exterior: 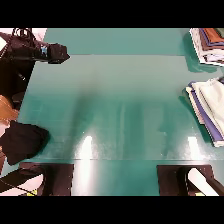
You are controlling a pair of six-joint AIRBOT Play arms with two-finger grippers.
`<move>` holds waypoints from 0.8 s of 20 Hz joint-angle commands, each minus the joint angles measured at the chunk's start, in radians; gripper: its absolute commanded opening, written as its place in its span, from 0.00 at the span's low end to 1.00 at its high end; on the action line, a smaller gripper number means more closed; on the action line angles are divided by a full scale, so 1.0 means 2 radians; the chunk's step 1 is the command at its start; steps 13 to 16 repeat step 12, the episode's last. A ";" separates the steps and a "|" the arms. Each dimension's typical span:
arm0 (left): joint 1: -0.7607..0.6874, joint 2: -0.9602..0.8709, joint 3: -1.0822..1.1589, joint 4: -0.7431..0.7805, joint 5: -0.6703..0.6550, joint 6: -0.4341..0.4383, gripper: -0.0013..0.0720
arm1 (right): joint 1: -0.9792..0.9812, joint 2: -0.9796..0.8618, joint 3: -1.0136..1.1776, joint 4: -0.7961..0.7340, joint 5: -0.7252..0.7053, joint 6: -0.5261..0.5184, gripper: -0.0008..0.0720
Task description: Fold the shirts.
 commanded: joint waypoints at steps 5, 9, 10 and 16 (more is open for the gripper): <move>0.000 0.000 0.000 0.000 0.014 0.000 0.05 | 0.283 -0.032 0.004 0.019 -0.078 -0.002 0.19; 0.000 0.000 0.000 0.000 0.014 0.000 0.05 | 0.330 -0.051 0.004 0.019 -0.083 -0.002 0.03; 0.000 0.000 0.000 0.000 0.014 0.000 0.05 | 0.334 -0.054 0.004 0.020 -0.083 -0.002 0.03; 0.000 0.000 0.000 0.000 0.014 0.000 0.05 | 0.334 -0.054 0.004 0.020 -0.084 -0.002 0.03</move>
